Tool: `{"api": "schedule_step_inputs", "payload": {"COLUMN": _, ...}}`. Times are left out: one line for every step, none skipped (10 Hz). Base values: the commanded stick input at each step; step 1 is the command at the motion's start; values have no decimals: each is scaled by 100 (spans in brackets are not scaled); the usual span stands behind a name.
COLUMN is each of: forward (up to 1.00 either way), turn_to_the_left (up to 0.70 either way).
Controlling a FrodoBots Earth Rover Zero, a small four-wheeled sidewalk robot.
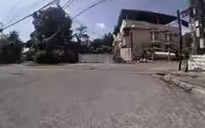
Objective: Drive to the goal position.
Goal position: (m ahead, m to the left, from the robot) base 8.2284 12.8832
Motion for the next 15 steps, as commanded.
{"api": "schedule_step_inputs", "payload": {"forward": 100, "turn_to_the_left": 0}}
{"api": "schedule_step_inputs", "payload": {"forward": 100, "turn_to_the_left": 0}}
{"api": "schedule_step_inputs", "payload": {"forward": 100, "turn_to_the_left": 0}}
{"api": "schedule_step_inputs", "payload": {"forward": 100, "turn_to_the_left": 0}}
{"api": "schedule_step_inputs", "payload": {"forward": 100, "turn_to_the_left": 0}}
{"api": "schedule_step_inputs", "payload": {"forward": 100, "turn_to_the_left": 0}}
{"api": "schedule_step_inputs", "payload": {"forward": 100, "turn_to_the_left": 0}}
{"api": "schedule_step_inputs", "payload": {"forward": 100, "turn_to_the_left": 0}}
{"api": "schedule_step_inputs", "payload": {"forward": 100, "turn_to_the_left": 0}}
{"api": "schedule_step_inputs", "payload": {"forward": 100, "turn_to_the_left": 0}}
{"api": "schedule_step_inputs", "payload": {"forward": 100, "turn_to_the_left": 0}}
{"api": "schedule_step_inputs", "payload": {"forward": 100, "turn_to_the_left": 0}}
{"api": "schedule_step_inputs", "payload": {"forward": 100, "turn_to_the_left": 0}}
{"api": "schedule_step_inputs", "payload": {"forward": 100, "turn_to_the_left": 0}}
{"api": "schedule_step_inputs", "payload": {"forward": 100, "turn_to_the_left": 24}}
